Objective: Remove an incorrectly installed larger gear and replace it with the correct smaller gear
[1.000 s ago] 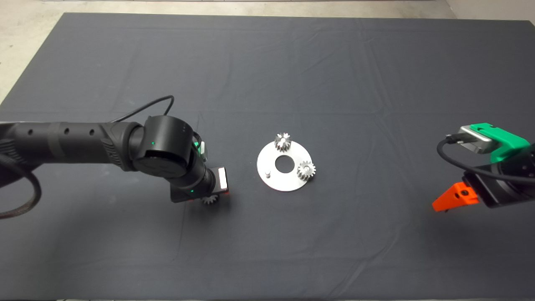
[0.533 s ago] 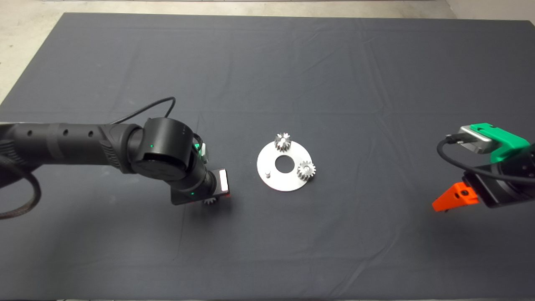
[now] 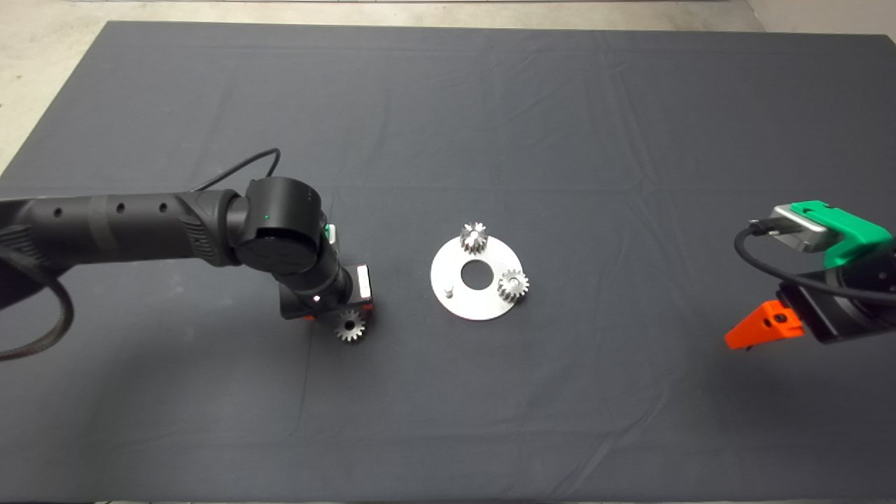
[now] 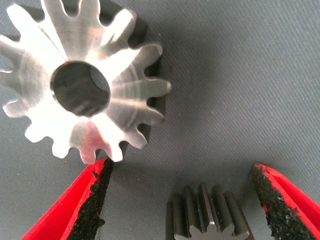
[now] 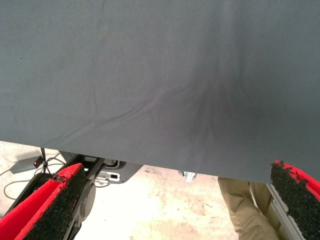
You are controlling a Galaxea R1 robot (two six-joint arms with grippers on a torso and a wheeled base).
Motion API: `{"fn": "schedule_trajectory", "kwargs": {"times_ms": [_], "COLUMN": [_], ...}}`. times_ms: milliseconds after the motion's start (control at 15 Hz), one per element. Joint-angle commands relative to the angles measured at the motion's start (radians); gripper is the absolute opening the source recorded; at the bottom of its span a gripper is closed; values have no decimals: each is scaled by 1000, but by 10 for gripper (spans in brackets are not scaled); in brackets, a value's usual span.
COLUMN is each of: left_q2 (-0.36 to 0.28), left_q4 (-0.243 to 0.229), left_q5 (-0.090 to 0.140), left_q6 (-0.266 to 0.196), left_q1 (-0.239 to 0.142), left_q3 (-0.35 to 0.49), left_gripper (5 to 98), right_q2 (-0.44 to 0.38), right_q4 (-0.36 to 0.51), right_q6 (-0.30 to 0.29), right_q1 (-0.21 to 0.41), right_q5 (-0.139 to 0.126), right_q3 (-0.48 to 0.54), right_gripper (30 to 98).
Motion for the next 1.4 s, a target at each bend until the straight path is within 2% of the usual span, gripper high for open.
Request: {"fn": "schedule_trajectory", "kwargs": {"times_ms": [0, 200, 267, 667, 1000, 1133, 1333], "left_q2": [-21, -17, -16, -12, -9, 0, 10], "left_q4": [1, -13, -14, -13, -8, -8, -8], "left_q5": [35, 36, 36, 36, 35, 35, 36], "left_q6": [-38, -106, -115, -113, -81, -81, -80], "left_q1": [6, 3, 3, 4, 9, 9, 9], "left_q3": [63, 136, 140, 127, 92, 89, 72], "left_gripper": [706, 706, 706, 706, 706, 660, 651], "right_q2": [-1, 2, 4, 1, 7, 7, 7], "right_q4": [34, 34, 34, 38, 44, 44, 45], "right_q6": [5, 5, 5, 5, 4, 3, 3], "right_q1": [22, 22, 22, 22, 25, 29, 30], "right_q5": [-97, -97, -97, -97, -97, -97, -97], "right_q3": [0, -1, -2, 0, -1, -2, -2], "right_gripper": [977, 977, 977, 977, 977, 977, 977]}}
